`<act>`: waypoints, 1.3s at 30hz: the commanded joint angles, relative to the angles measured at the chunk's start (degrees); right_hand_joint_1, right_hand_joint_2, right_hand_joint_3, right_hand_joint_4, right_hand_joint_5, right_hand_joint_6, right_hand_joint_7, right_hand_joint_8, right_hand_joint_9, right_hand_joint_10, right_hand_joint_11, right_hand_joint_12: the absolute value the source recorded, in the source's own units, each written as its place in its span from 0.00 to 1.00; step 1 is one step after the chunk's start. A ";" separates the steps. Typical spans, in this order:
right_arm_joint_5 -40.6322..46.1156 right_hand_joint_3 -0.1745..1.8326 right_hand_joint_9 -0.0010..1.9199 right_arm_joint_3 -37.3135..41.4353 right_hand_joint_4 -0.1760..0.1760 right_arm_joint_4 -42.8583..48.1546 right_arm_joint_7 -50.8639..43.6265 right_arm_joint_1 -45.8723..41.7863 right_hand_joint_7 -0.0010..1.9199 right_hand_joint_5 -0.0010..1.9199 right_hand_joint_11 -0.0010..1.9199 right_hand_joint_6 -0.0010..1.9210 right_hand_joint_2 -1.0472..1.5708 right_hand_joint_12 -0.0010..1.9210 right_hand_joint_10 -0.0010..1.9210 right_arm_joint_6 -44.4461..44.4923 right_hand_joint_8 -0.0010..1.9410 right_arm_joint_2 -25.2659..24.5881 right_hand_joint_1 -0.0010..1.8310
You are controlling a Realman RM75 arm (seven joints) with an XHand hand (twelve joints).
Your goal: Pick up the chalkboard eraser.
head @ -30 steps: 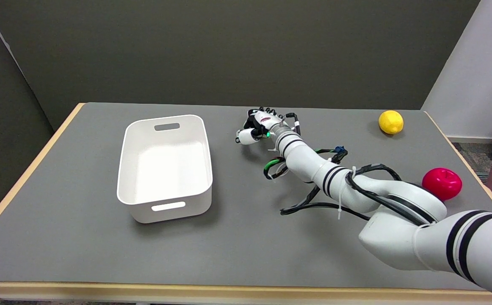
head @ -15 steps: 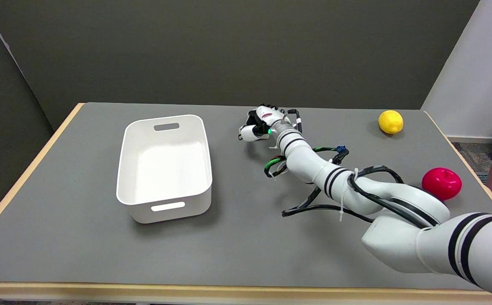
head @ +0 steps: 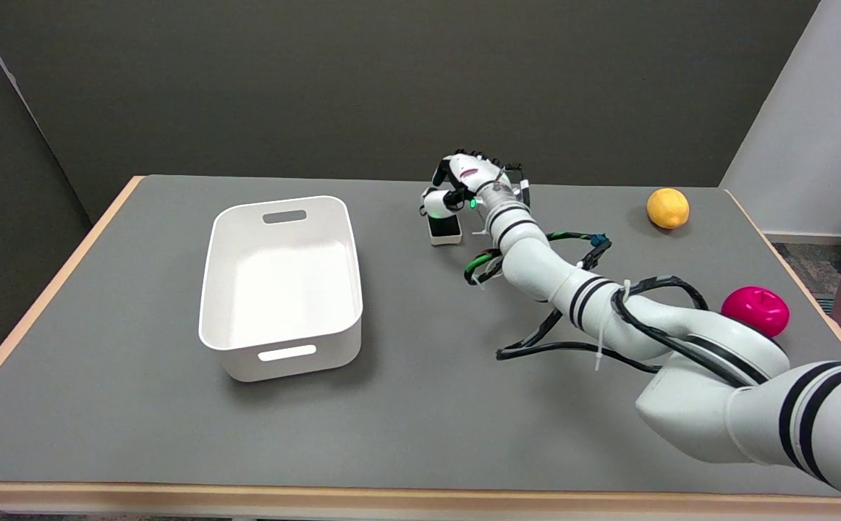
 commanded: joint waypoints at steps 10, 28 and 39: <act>-1.07 0.57 0.01 -0.45 0.39 -3.87 -0.03 -1.17 0.08 0.06 0.00 0.20 0.65 0.50 0.35 -1.26 0.18 0.07 0.31; 1.51 0.46 0.00 -0.48 0.05 -9.87 -5.16 -0.27 0.15 0.00 0.00 0.02 0.66 0.50 0.39 3.31 0.27 -3.93 0.28; 1.72 0.45 0.04 -0.74 0.02 -7.64 -7.09 0.73 0.19 0.00 0.00 0.00 0.66 0.50 0.44 3.31 0.42 -4.53 0.27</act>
